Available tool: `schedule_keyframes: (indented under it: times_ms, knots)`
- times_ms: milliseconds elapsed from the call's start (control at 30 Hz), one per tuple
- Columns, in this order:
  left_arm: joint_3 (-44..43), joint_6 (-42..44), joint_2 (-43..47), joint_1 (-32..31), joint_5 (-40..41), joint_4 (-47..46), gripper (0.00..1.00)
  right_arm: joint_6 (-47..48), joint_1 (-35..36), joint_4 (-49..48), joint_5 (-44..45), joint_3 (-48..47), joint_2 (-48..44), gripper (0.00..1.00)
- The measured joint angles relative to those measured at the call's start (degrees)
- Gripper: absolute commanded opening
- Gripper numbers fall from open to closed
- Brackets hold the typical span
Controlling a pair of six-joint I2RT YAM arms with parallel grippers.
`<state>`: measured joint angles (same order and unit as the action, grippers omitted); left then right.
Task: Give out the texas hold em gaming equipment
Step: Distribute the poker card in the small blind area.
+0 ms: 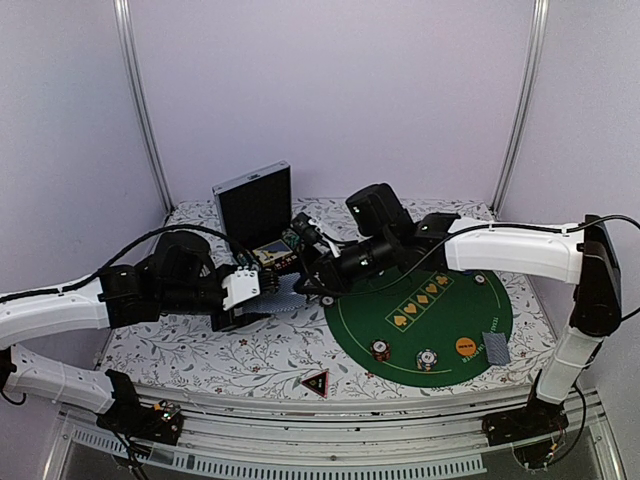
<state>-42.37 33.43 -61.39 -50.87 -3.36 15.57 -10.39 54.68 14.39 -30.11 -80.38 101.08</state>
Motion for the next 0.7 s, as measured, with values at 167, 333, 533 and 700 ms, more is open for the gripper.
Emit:
schedule_keyframes:
  times_ms: [167, 333, 533, 700]
  knots:
    - [0.02, 0.02, 0.0, 0.0, 0.0, -0.04, 0.58, 0.09, -0.2, 1.51, -0.26, 0.0, -1.05, 0.02]
    - [0.0, 0.0, 0.0, 0.0, -0.02, -0.13, 0.58, 0.15, -0.94, 2.14, -0.85, -0.02, -2.01, 0.02]
    - [0.0, 0.0, 0.0, 0.0, -0.02, -0.13, 0.58, 0.13, -2.34, 2.27, -4.15, -0.07, -4.26, 0.02]
    - [0.02, 0.0, 0.0, 0.0, -0.02, -0.15, 0.59, -1.07, -5.95, -0.02, -7.48, 0.04, -8.5, 0.02]
